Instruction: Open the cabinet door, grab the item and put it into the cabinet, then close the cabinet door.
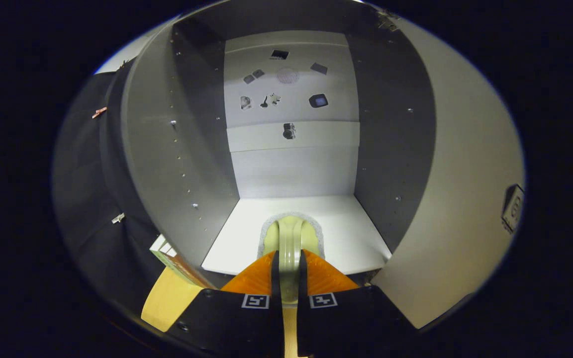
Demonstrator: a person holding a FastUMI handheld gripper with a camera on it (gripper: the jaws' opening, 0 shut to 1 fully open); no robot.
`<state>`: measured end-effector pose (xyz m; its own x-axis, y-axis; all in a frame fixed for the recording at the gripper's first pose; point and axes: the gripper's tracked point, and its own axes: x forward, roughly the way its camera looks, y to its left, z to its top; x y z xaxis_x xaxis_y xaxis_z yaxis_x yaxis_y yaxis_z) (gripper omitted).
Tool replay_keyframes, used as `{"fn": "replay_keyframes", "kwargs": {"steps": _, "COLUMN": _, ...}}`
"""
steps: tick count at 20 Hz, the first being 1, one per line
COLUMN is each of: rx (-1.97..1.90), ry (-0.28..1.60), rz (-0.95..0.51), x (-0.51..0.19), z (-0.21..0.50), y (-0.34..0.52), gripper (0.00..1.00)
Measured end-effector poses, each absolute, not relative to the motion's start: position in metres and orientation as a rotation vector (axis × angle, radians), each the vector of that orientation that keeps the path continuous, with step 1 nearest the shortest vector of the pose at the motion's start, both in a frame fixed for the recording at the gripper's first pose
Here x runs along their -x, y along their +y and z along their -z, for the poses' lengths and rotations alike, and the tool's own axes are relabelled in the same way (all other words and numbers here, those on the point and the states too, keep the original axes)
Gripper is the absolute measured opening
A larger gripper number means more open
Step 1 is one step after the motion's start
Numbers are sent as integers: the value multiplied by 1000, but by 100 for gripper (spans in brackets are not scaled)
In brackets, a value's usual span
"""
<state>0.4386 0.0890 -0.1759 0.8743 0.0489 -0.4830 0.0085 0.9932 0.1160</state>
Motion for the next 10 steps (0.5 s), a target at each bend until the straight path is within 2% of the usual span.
{"fn": "replay_keyframes", "kwargs": {"steps": 10, "rx": -139, "ry": 600, "rz": -2, "x": -524, "z": 233, "y": 87, "gripper": 14}}
